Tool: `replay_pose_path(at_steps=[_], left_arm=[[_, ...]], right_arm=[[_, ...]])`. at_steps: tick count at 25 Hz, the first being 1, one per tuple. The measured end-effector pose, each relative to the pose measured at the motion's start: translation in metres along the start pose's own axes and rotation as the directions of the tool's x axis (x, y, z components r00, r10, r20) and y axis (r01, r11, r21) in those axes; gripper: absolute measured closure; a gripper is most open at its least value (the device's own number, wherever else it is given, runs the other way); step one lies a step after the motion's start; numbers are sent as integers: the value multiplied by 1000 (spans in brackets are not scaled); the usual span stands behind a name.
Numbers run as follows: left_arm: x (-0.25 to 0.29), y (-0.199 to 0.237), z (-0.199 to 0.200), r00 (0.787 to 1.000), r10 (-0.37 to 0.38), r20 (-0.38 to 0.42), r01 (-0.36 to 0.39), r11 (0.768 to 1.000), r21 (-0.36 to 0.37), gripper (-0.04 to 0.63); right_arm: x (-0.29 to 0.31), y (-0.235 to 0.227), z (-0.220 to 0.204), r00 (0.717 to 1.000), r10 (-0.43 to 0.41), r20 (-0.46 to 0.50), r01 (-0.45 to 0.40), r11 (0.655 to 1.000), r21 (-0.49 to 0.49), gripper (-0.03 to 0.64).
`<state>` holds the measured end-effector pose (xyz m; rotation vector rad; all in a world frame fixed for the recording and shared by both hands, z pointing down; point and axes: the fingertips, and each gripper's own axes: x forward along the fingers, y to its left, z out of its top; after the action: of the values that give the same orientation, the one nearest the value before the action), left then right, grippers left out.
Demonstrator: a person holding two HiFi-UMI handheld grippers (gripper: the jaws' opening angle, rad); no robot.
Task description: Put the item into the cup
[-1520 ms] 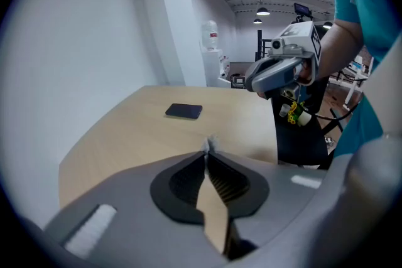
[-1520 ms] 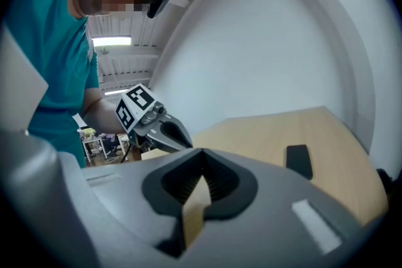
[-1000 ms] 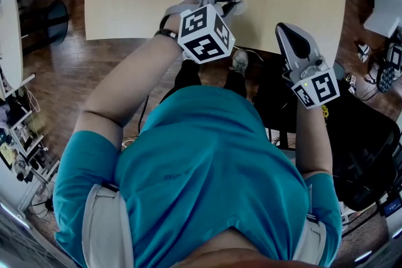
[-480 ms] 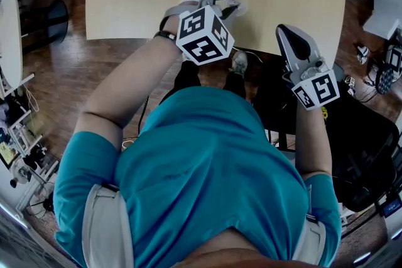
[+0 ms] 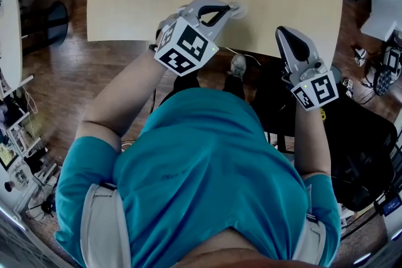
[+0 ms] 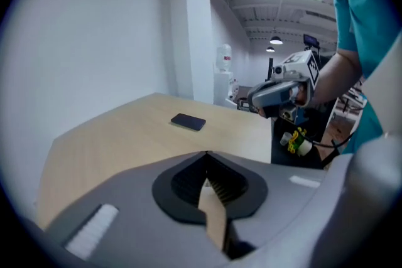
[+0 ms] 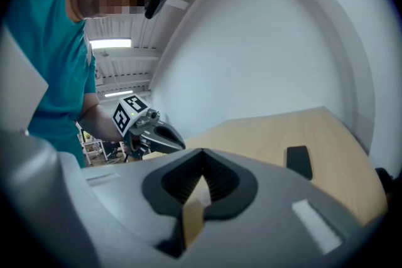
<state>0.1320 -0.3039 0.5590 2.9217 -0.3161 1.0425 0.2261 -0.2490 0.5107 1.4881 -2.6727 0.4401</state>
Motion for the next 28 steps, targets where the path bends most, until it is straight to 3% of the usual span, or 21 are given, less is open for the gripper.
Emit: replay_pose_path(at_steps=[4,9,17,23,28], left_arm=[[-24,1,12,997,4,77,1,998,-69,591],[-57,8,32,983,76,169,-51,988,-149,591],[-96,-14,77,927,211,309,-123,951,-283,591],[-131,-44,95,889,266,372,-161,943,-290,591],[-169,-55,82,885,292,362,-192,938,-289,591]], right_arm=[[-10,4,8,1000,3,3,-3,1000,-9,615],[-30,8,33,1000,16,22,-16,999,-40,615],[-68,10,71,992,113,50,-108,989,-105,615],[-88,21,85,985,159,61,-154,984,-89,615],[-98,52,93,984,166,67,-160,983,-86,615]])
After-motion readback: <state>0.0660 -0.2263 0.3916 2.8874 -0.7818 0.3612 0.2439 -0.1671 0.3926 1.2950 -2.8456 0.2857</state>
